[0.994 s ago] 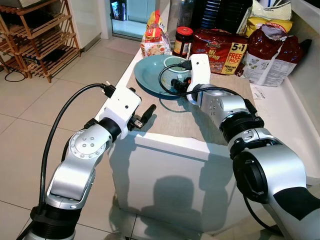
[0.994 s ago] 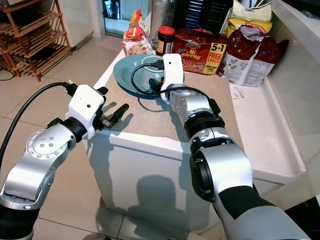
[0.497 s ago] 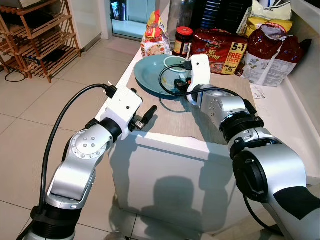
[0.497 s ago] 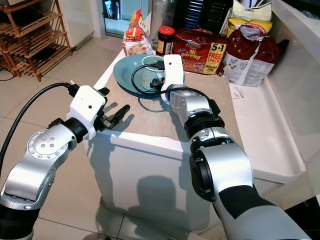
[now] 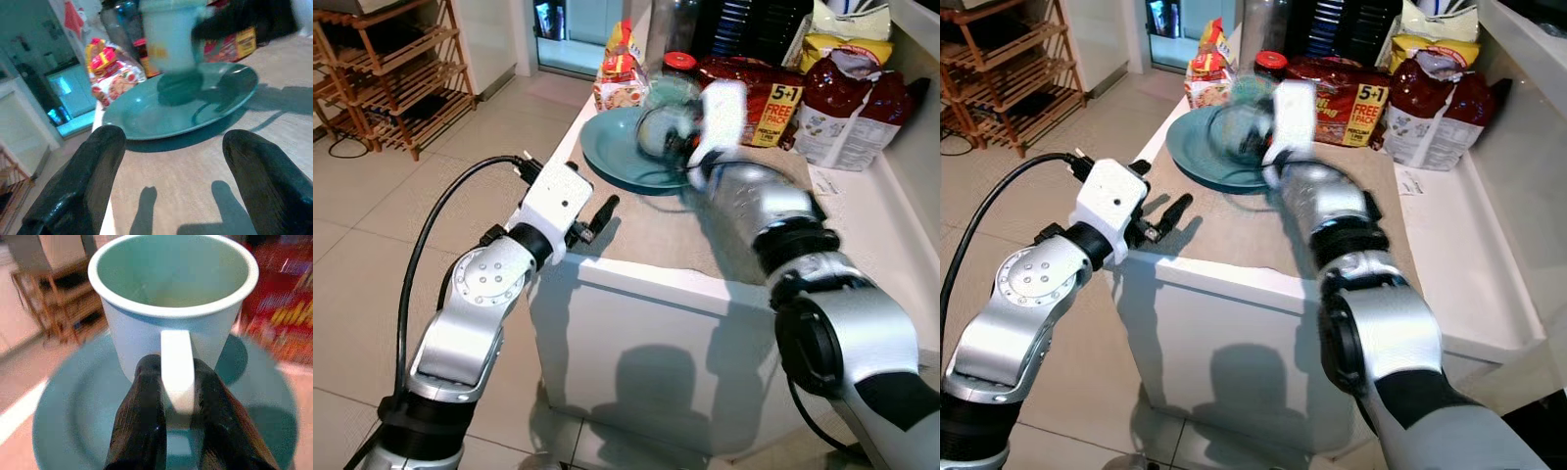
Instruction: Setting the table
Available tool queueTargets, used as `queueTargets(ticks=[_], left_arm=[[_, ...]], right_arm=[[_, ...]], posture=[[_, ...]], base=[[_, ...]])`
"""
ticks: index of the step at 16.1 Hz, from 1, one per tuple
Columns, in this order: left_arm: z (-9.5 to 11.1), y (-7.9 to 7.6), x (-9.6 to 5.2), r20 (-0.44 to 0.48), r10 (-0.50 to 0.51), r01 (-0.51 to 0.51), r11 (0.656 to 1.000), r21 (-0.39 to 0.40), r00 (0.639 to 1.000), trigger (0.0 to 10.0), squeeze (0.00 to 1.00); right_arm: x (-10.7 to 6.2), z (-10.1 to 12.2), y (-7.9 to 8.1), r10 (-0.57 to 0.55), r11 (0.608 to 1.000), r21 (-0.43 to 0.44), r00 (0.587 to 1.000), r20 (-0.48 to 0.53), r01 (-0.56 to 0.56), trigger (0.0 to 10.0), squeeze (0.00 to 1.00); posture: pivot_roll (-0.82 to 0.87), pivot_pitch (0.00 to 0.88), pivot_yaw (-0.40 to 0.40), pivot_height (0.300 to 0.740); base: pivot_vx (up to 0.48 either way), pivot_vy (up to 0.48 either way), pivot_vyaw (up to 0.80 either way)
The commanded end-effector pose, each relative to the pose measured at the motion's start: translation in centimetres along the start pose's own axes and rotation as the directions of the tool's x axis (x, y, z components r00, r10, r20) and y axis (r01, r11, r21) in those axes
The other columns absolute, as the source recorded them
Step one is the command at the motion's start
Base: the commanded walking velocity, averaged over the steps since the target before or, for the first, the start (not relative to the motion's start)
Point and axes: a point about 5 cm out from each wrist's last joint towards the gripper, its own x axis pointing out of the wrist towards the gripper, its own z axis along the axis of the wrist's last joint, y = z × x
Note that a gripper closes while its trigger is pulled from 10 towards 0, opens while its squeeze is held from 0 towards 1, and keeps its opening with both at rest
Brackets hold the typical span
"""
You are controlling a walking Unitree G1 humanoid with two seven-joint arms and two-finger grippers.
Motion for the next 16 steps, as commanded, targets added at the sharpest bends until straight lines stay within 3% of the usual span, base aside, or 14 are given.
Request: queueTargets(ticks=[1,2,3,4,5,7,10,14,16], left_arm=[[0.3,0.4,0.2,0.024,0.051,-0.051,0.999,0.001,0.998,10.0,0.0],[0.7,0.4,0.3,0.059,0.065,-0.062,0.996,-0.061,0.996,10.0,0.0],[1.6,0.8,0.3,0.123,0.15,-0.123,0.971,-0.205,0.981,10.0,0.0],[1.7,0.8,0.3,0.127,0.162,-0.133,0.968,-0.213,0.979,10.0,0.0],[1.3,0.5,0.2,0.118,0.155,-0.13,0.972,-0.198,0.981,10.0,0.0],[0.9,-0.3,-0.1,0.106,0.128,-0.105,0.975,-0.197,0.986,10.0,0.0],[0.9,-1.5,0.3,0.111,0.069,-0.048,0.982,-0.182,0.991,10.0,0.0],[0.6,-1.2,0.7,0.103,0.087,-0.068,0.981,-0.181,0.991,10.0,0.0],[0.2,-1.3,0.8,0.076,0.093,-0.077,0.979,-0.19,0.993,10.0,0.0]], right_arm=[[-1.1,1.8,-0.8,-0.014,1.0,-0.003,0.992,0.126,0.015,0.0,0.0],[-1.7,2.2,-0.9,-0.013,1.0,0.011,0.987,0.16,0.012,0.0,0.0],[-4.1,2.5,-1.4,-0.015,0.999,0.052,0.972,0.236,0.003,0.0,0.0],[-4.6,2.5,-1.4,-0.014,0.999,0.052,0.968,0.249,0.001,0.0,0.0],[-6.9,1.9,-1.6,-0.022,1.0,0.016,0.951,0.307,0.018,10.0,0.0],[-9.4,1.3,-0.9,0.035,0.997,-0.083,0.925,0.379,-0.004,10.0,0.0],[-12.5,-0.6,0.1,0.017,1.0,-0.025,0.919,0.395,-0.008,10.0,0.0],[-13.8,-2.4,-0.3,-0.08,0.997,0.034,0.931,0.355,0.072,10.0,0.0],[-13.9,-2.9,-0.2,-0.075,0.997,0.015,0.939,0.337,0.074,10.0,0.0]], posture=[[0.11,0.0,-0.084,0.74],[0.11,0.0,-0.083,0.74],[0.1,0.0,-0.091,0.74],[0.1,0.0,-0.091,0.74],[0.09,0.0,-0.094,0.74],[0.08,0.0,-0.085,0.74],[0.08,0.0,-0.066,0.74],[0.05,0.0,-0.052,0.74],[0.05,0.0,-0.06,0.74]], base=[[0.0,0.0,0.0],[0.0,0.0,0.0],[0.0,0.0,0.0],[0.0,0.0,0.0],[0.0,0.0,0.0],[0.0,0.0,0.0],[-0.344,0.0,0.0],[-0.367,0.0,0.0],[-0.171,0.0,0.0]])
